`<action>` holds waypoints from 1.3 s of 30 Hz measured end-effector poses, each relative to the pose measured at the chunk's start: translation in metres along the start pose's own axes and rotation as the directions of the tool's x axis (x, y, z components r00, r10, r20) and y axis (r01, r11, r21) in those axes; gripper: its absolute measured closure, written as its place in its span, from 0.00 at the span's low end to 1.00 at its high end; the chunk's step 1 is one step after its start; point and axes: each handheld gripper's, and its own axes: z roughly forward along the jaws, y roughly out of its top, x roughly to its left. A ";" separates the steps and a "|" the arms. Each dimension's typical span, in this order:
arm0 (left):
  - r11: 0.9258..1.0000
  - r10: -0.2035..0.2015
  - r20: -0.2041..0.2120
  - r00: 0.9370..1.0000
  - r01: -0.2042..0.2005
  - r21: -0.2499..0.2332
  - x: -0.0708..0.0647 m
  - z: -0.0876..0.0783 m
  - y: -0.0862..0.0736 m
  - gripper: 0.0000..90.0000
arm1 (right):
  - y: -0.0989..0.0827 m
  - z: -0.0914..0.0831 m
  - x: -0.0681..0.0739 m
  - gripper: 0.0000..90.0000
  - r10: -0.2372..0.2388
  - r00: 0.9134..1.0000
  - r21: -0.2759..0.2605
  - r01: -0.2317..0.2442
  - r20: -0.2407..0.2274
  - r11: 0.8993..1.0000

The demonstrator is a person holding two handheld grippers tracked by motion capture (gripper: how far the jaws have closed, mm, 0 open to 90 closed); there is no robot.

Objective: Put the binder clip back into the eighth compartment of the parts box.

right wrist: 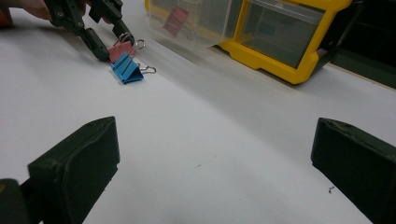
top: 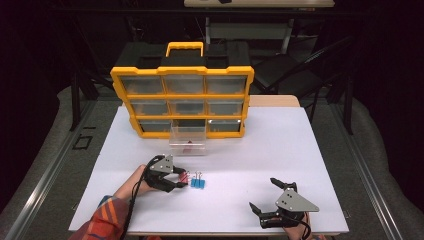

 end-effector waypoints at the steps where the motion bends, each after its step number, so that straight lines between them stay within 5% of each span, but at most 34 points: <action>1: 1.000 -0.006 -0.007 1.000 0.006 -0.001 0.000 -0.002 0.000 0.55 | 0.000 0.000 0.000 0.01 0.001 1.000 0.000 -0.001 0.000 1.000; 26: 0.992 -0.110 -0.113 0.988 0.102 -0.074 -0.010 -0.027 -0.009 0.55 | 0.000 0.001 0.001 0.01 -0.004 1.000 0.006 0.004 0.003 1.000; 39: 0.983 -0.165 -0.181 0.969 0.147 -0.109 -0.013 -0.036 -0.010 0.55 | 0.000 0.001 0.001 0.01 -0.003 1.000 0.009 0.003 0.002 1.000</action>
